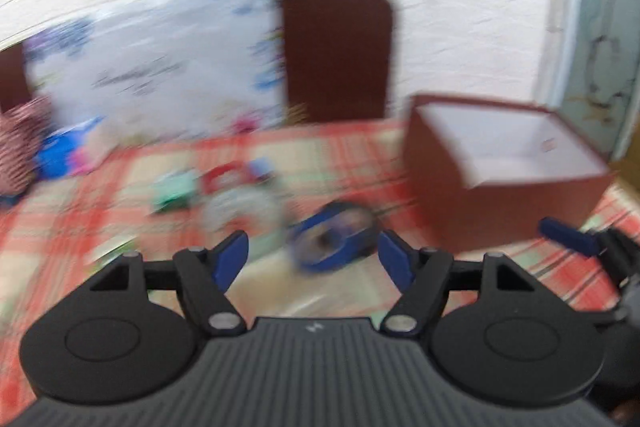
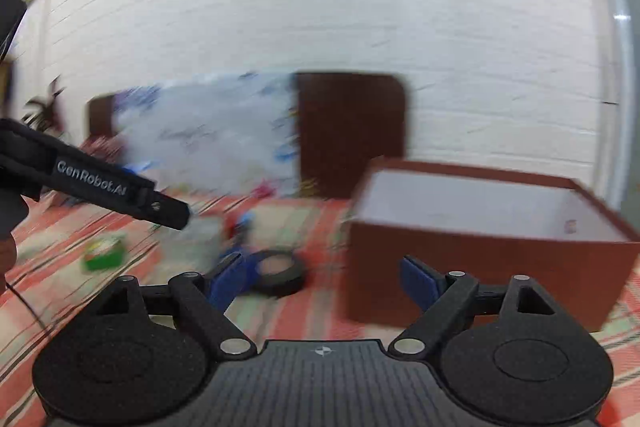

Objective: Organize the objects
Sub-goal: 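Lower the green box into the brown box and open the left gripper, then grasp the green printed tea box with the left gripper, then carry the tea box into the brown box and release it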

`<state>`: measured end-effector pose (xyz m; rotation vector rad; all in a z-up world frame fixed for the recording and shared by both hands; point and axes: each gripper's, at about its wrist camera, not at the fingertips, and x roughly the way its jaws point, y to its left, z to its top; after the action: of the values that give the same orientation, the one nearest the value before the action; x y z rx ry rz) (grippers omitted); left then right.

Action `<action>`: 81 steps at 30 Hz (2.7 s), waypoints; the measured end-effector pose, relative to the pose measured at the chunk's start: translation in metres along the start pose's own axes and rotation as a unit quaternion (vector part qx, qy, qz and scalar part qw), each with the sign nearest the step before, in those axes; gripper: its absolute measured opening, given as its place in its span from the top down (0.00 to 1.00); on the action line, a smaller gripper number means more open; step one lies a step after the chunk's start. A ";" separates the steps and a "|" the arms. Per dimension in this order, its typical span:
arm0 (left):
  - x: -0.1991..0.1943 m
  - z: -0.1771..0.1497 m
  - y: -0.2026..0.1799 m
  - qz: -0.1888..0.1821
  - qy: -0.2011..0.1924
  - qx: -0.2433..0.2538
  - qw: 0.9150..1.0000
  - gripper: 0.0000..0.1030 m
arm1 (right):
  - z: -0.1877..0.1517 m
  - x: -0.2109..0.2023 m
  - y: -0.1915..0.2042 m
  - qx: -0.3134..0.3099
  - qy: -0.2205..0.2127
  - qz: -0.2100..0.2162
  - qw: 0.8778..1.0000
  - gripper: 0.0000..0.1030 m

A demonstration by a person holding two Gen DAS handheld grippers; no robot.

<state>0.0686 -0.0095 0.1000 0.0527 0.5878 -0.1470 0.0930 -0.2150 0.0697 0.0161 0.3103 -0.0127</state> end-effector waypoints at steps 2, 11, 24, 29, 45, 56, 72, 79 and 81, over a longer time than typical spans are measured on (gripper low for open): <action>-0.004 -0.023 0.043 0.040 0.028 -0.025 0.998 0.29 | 0.000 0.014 0.027 -0.018 0.028 0.040 0.999 0.22; 0.011 -0.089 0.222 0.227 0.076 -0.168 0.956 0.29 | 0.010 0.061 0.166 -0.094 0.108 0.179 0.973 0.30; 0.010 -0.117 0.251 0.222 0.037 -0.189 0.956 0.19 | 0.006 0.143 0.220 -0.126 0.171 0.167 0.963 0.43; -0.017 -0.104 0.218 0.059 0.064 -0.251 0.964 0.26 | -0.032 0.052 0.163 -0.146 0.167 0.198 0.955 0.42; 0.013 -0.081 0.058 -0.079 0.198 -0.176 0.961 0.23 | -0.057 -0.030 0.079 -0.133 0.147 0.155 0.968 0.19; 0.034 -0.055 0.038 -0.079 0.216 -0.106 0.967 0.52 | -0.052 -0.005 0.080 -0.115 0.174 0.189 0.960 0.39; 0.013 0.091 -0.121 -0.167 0.065 0.085 0.980 0.55 | 0.026 -0.026 -0.035 -0.045 -0.005 -0.012 0.999 0.58; 0.081 0.109 -0.185 -0.161 0.035 0.116 0.979 0.33 | 0.030 0.018 -0.102 -0.041 0.014 -0.123 0.991 0.34; 0.094 0.101 -0.190 -0.114 0.032 0.132 0.984 0.33 | 0.028 0.015 -0.115 -0.003 0.010 -0.131 0.991 0.35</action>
<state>0.1723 -0.2182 0.1303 0.2488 0.6355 -0.4474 0.1142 -0.3307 0.0903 -0.0315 0.3310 -0.2717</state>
